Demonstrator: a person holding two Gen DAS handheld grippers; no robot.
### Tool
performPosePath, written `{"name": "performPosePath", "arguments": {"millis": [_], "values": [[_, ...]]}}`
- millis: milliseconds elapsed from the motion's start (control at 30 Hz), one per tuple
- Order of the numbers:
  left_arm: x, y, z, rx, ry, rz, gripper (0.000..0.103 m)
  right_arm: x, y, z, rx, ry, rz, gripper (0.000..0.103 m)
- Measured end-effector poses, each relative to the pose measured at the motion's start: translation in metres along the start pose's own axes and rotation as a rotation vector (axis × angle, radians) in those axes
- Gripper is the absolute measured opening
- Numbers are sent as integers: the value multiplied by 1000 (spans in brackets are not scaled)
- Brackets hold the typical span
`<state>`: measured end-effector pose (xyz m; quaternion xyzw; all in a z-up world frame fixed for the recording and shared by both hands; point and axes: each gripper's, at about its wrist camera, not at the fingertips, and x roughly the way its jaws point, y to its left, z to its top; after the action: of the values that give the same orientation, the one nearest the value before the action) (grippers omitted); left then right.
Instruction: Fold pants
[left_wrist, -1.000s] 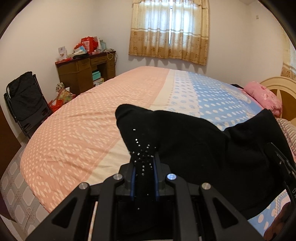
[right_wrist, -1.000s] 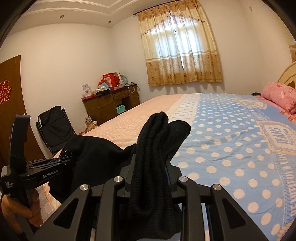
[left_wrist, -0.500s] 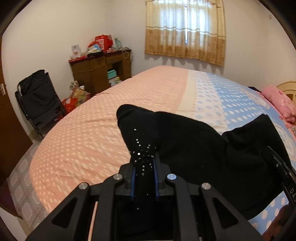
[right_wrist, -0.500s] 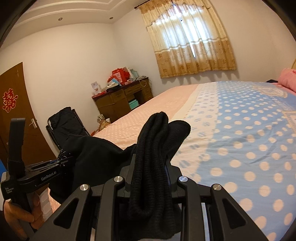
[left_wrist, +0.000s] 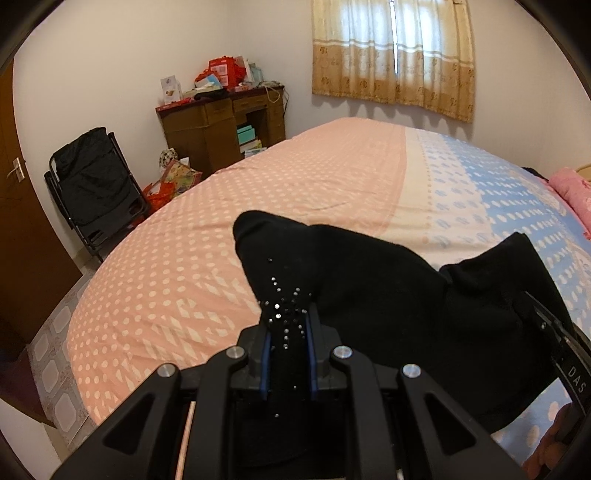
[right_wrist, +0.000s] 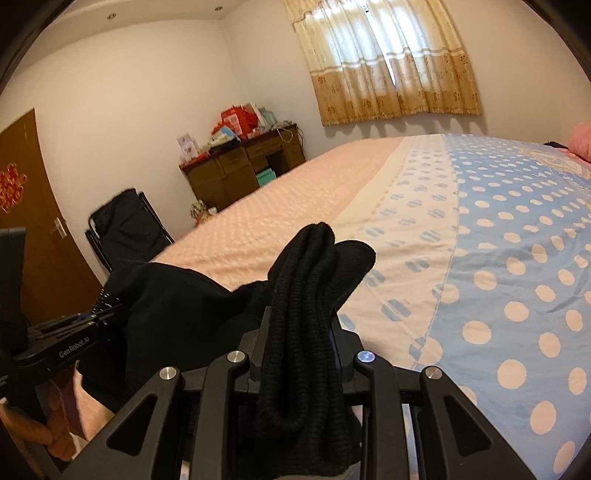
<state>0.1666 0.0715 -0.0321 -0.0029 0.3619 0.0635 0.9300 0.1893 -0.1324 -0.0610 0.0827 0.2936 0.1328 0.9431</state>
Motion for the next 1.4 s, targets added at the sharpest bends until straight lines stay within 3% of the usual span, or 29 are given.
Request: {"name": "performPosePath", "arguments": {"millis": [200, 300, 367, 433, 500, 633, 733, 900, 1000, 1100, 1400], "values": [[25, 8, -11, -6, 73, 51, 23, 39, -10, -16, -46, 148, -85, 26], [32, 22, -16, -36, 101, 122, 40, 45, -17, -19, -22, 157, -82, 27], [33, 33, -21, -53, 108, 151, 65, 45, -15, -19, -42, 160, -90, 29], [32, 37, -25, -55, 113, 170, 73, 45, -17, -20, -39, 155, -85, 32], [31, 39, -28, -49, 119, 175, 78, 42, -29, -20, 13, 156, -52, 43], [23, 46, -38, -68, 118, 177, 94, 16, -52, -18, 139, 96, -14, 45], [17, 59, -44, -112, 113, 149, 95, -14, -52, -18, 174, 11, -74, 45], [12, 57, -43, -133, 115, 169, 96, -27, 0, -19, -58, -28, -108, 45], [10, 47, -42, -96, 115, 199, 96, -17, 15, -25, -103, 13, -83, 45], [7, 48, -43, -82, 118, 200, 96, 8, 9, -37, -91, 125, -116, 45], [-6, 52, -50, -89, 114, 172, 96, -34, 11, -39, -42, 118, -108, 45]]}}
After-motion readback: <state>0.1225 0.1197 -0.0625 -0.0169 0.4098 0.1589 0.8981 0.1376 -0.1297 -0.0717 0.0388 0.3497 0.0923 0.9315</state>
